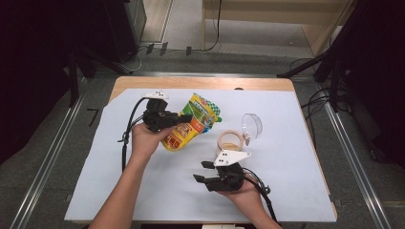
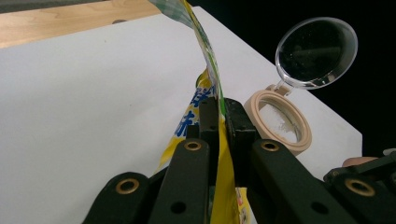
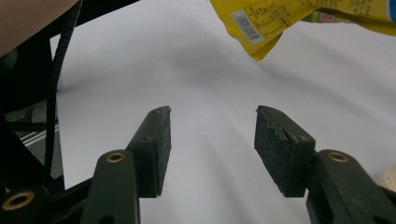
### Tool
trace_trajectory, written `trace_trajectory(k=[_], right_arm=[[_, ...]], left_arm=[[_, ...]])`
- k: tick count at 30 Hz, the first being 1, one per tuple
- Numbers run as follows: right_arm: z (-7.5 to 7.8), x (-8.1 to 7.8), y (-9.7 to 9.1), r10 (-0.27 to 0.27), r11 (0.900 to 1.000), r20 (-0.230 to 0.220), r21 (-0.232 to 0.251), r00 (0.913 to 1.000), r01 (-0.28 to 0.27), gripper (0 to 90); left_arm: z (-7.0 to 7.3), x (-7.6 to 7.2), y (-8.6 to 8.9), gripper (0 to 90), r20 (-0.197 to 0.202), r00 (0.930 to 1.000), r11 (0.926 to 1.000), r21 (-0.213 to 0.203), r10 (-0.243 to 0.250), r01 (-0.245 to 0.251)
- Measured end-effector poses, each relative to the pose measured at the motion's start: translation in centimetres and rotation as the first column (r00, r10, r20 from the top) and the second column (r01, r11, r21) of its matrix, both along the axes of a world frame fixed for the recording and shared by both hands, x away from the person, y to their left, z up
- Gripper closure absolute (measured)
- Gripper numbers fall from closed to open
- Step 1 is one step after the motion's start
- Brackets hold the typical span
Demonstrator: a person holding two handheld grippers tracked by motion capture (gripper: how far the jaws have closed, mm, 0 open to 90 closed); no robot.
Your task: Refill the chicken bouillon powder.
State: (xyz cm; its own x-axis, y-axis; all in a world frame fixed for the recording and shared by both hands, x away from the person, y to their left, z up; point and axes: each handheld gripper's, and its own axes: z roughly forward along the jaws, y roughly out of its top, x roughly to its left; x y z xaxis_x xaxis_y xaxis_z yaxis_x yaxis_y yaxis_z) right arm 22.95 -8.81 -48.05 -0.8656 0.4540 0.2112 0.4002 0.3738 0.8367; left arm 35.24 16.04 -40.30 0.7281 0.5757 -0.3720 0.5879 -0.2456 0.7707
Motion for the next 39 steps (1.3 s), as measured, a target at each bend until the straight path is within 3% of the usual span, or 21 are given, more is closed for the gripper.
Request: trace_trajectory(k=[10,14,27,39], right_arm=[[0.0,0.1,-0.1,-0.001,1.0,0.0,-0.002,1.0,0.001,47.2],[-0.1,0.1,-0.1,-0.003,1.0,-0.003,-0.002,1.0,0.003,47.4],[-0.2,0.0,0.2,0.004,0.9999,-0.005,-0.01,1.0,-0.004,47.4],[-0.3,0.2,0.1,0.004,0.9999,-0.005,-0.012,1.0,-0.004,47.6]], left_arm=[[-1.7,0.4,0.0,88.5,-0.03,0.9995,0.9999,0.016,0.005,-0.005],[-2.2,0.4,-0.4,88.5,-0.04,0.9992,0.9987,0.051,0.003,-0.001],[-2.6,0.6,0.7,88.3,-0.068,0.9976,0.9999,-0.011,-0.013,0.012],[-2.4,-0.2,2.5,88.4,-0.09,0.9959,0.9993,-0.035,-0.012,0.009]])
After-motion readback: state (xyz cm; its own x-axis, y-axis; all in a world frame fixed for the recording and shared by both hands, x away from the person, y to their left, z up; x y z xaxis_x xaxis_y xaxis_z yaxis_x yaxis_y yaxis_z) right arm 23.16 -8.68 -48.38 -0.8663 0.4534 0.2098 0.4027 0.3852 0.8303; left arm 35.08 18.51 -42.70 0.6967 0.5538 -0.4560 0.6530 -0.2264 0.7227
